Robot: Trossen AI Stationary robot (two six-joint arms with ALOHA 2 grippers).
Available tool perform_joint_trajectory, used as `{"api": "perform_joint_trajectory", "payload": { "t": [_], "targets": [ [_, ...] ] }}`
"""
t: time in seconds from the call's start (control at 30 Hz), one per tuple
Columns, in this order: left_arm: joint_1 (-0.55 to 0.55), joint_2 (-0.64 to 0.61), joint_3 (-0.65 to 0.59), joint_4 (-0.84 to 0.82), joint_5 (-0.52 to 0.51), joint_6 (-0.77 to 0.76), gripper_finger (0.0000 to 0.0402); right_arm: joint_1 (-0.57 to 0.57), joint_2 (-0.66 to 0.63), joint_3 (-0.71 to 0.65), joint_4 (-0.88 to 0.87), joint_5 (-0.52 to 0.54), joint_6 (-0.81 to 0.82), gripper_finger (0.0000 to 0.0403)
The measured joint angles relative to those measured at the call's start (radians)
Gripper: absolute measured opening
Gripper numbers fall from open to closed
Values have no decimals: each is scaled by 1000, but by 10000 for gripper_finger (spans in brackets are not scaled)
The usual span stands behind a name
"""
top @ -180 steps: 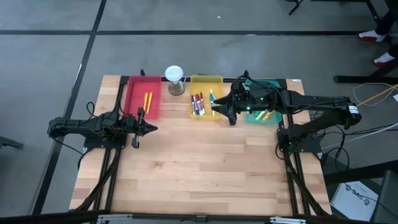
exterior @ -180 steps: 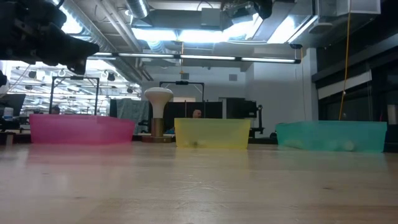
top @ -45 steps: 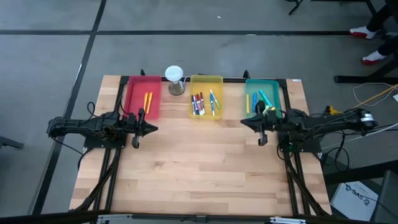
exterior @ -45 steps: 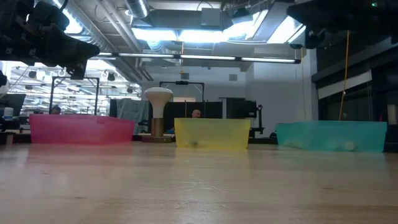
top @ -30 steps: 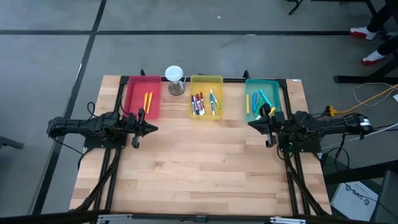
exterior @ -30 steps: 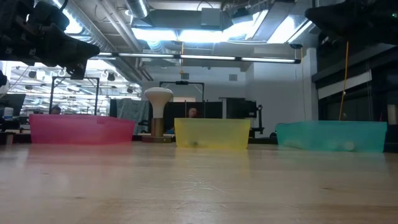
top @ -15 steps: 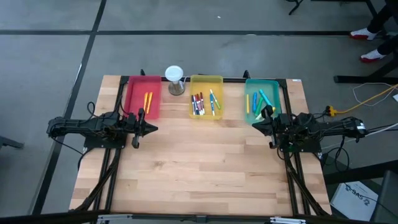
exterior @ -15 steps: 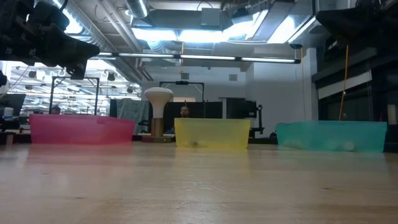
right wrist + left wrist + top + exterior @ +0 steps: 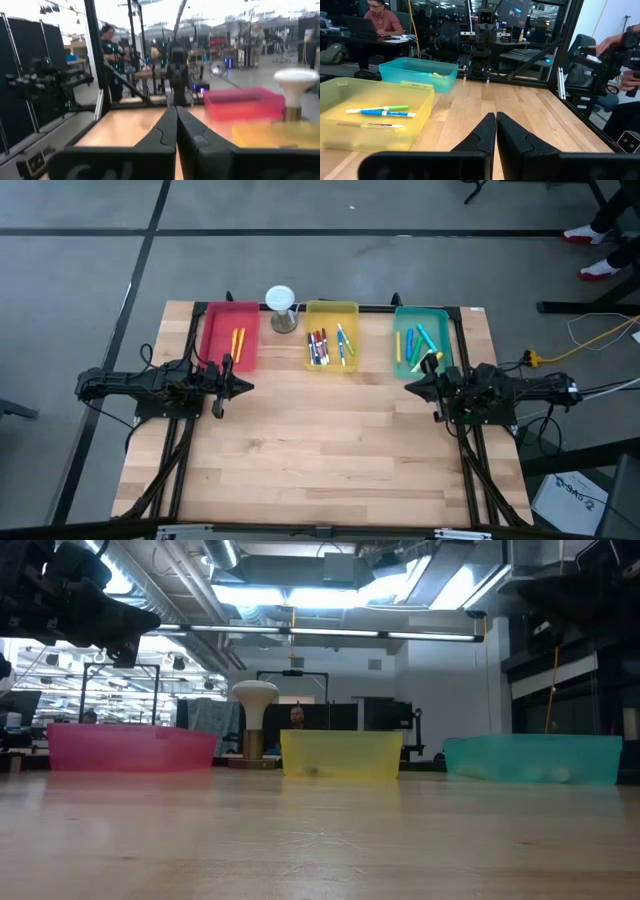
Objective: Pick & Place Markers
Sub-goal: Return to Home Position
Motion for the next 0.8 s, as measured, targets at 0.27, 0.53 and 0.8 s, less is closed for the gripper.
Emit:
{"api": "perform_joint_trajectory", "payload": {
  "t": [0.27,0.53,0.8],
  "targets": [
    [0,0,0,0,0,0,9,0,-47,0,-167,0,-1,2],
    [0,0,0,0,0,0,13,0,-46,0,-198,-16,-1,2],
    [0,0,0,0,0,0,8,0,-42,0,-198,-17,-50,16]
  ]
}}
